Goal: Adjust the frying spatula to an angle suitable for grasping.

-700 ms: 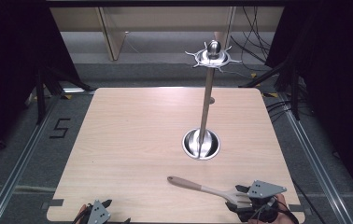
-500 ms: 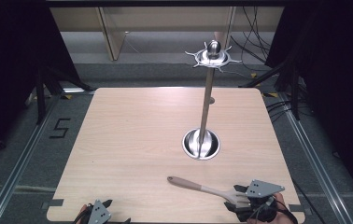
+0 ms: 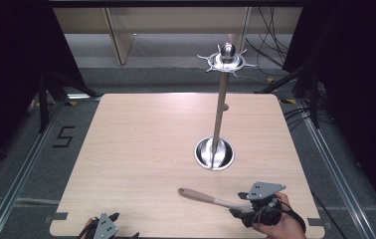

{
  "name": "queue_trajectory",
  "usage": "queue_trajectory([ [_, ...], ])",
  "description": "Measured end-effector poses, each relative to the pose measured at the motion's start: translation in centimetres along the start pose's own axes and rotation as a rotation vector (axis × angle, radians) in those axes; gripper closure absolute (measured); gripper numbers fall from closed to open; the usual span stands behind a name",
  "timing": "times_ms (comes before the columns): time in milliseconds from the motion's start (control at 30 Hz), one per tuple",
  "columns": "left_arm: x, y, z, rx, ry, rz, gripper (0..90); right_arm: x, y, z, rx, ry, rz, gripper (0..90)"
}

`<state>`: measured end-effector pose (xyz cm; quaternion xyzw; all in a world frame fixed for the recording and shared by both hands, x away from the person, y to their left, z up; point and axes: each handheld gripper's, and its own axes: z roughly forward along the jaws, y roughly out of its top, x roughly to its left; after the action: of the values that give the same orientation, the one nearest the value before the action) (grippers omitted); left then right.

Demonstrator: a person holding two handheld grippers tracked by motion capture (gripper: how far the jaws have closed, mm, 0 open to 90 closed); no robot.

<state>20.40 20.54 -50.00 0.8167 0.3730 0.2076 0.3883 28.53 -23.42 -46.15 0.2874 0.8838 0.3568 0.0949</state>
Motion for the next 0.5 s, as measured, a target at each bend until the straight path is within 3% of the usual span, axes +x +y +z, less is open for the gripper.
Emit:
queue_trajectory([
  [67,0.1,0.1,0.0,0.000,-0.007,0.016,14.9,0.1,0.7,0.4,0.009,0.002,-0.002,39.9],
  [100,0.3,0.1,0.0,-0.006,-0.003,0.036,14.9,0.2,1.5,1.0,0.019,-0.008,-0.027,39.9],
  [200,0.1,0.0,0.0,-0.010,-0.004,0.011,14.9,0.3,2.2,1.5,0.038,0.007,-0.025,39.9],
  [233,0.7,0.2,-0.1,0.000,0.005,0.090,14.9,0.4,2.9,2.1,0.069,0.007,-0.046,40.2],
  [267,0.7,0.2,-0.1,0.000,0.005,0.090,14.9,0.4,2.9,2.1,0.069,0.007,-0.046,40.2],
  [300,0.3,0.1,-0.1,-0.009,0.005,0.029,14.9,0.5,3.3,2.5,0.072,0.011,-0.049,40.3],
  [333,0.3,0.1,0.0,-0.020,0.002,0.025,14.9,0.6,3.8,3.0,0.090,0.003,-0.063,40.8],
  [367,0.7,0.3,-0.2,0.003,0.011,0.090,14.9,0.8,4.1,3.2,0.112,0.023,-0.067,41.3],
  [400,0.4,0.1,-0.2,0.006,0.010,0.046,14.9,0.9,4.6,3.7,0.126,0.033,-0.091,42.7],
  [467,0.3,0.1,-0.2,0.005,0.005,0.037,14.9,1.0,4.7,3.8,0.135,0.018,-0.079,43.0],
  [500,0.6,0.3,-0.1,0.009,0.002,0.085,14.9,1.1,5.3,4.0,0.157,-0.016,-0.096,44.4],
])
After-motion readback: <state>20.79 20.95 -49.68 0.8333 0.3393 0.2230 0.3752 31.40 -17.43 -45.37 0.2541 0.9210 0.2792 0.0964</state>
